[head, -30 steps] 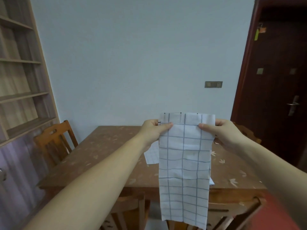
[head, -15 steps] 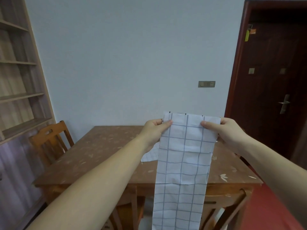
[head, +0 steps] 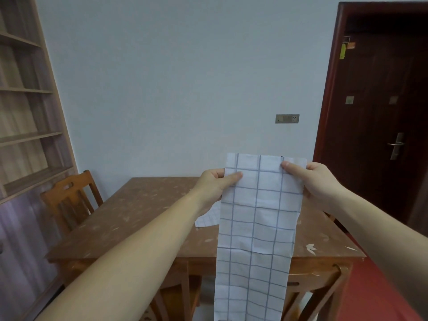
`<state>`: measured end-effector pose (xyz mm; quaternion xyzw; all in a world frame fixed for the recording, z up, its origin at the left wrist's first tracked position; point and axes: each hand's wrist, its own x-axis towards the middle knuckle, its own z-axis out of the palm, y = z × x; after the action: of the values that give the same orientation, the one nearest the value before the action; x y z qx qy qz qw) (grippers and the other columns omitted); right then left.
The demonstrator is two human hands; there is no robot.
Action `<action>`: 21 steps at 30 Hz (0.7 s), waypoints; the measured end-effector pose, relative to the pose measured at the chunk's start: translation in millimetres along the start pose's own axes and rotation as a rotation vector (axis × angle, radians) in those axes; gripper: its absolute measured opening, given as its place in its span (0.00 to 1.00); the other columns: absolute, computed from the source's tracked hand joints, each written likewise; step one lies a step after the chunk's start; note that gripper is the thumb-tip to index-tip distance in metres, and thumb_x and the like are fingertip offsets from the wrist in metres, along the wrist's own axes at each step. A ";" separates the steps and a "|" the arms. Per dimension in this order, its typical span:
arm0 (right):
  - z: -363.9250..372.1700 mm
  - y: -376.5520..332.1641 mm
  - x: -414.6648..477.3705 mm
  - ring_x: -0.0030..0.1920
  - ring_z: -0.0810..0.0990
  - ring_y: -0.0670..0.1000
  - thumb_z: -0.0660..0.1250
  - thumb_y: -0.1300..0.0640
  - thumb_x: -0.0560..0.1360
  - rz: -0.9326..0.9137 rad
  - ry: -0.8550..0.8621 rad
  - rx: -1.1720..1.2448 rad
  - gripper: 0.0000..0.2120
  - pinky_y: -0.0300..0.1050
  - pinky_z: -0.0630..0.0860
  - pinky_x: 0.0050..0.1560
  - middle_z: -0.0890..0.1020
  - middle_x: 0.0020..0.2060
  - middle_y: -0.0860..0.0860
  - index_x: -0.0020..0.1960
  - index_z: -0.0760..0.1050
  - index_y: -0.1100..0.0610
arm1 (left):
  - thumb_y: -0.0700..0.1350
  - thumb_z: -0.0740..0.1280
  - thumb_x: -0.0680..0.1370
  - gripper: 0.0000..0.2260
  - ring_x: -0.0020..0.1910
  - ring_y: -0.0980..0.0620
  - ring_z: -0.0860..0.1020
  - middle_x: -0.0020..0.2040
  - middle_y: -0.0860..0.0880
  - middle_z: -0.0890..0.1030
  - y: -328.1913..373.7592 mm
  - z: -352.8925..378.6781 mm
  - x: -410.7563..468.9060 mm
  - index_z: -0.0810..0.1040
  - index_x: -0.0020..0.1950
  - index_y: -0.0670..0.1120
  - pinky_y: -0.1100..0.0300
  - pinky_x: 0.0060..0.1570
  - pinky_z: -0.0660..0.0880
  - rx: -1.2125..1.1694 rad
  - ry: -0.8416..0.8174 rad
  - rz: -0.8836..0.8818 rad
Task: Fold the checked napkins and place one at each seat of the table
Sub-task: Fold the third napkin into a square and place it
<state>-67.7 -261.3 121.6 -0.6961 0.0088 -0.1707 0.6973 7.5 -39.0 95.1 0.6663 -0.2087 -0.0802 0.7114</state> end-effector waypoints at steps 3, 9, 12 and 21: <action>-3.4 -0.1 -1.4 0.48 0.86 0.53 0.69 0.55 0.76 0.018 -0.060 0.015 0.11 0.44 0.80 0.44 0.87 0.47 0.55 0.53 0.80 0.62 | 0.44 0.71 0.77 0.05 0.45 0.48 0.84 0.45 0.46 0.86 0.0 0.9 0.7 0.84 0.44 0.45 0.52 0.51 0.80 -0.030 0.026 0.026; -9.6 4.9 -2.3 0.51 0.86 0.56 0.66 0.59 0.78 0.030 -0.145 -0.033 0.10 0.45 0.83 0.49 0.86 0.50 0.57 0.53 0.81 0.63 | 0.45 0.70 0.77 0.06 0.46 0.46 0.84 0.45 0.45 0.86 0.2 1.2 7.0 0.84 0.45 0.44 0.50 0.53 0.80 -0.119 0.091 0.059; -9.5 1.7 -2.8 0.47 0.86 0.55 0.66 0.58 0.78 0.019 -0.134 -0.015 0.09 0.42 0.83 0.44 0.87 0.47 0.57 0.51 0.82 0.63 | 0.49 0.74 0.71 0.16 0.50 0.44 0.84 0.49 0.43 0.85 -5.6 -0.8 2.1 0.82 0.53 0.40 0.47 0.55 0.79 -0.089 -0.013 -0.029; -14.9 17.4 -1.0 0.48 0.86 0.55 0.65 0.51 0.79 0.153 -0.195 -0.020 0.16 0.46 0.82 0.47 0.86 0.49 0.57 0.55 0.81 0.63 | 0.42 0.74 0.74 0.12 0.55 0.45 0.83 0.52 0.43 0.85 -28.4 5.2 4.3 0.82 0.55 0.38 0.47 0.62 0.75 -0.068 0.019 -0.081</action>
<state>-68.4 -276.0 104.0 -0.7137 -0.0045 -0.0484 0.6988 14.0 -48.2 68.2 0.6504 -0.1719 -0.1098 0.7317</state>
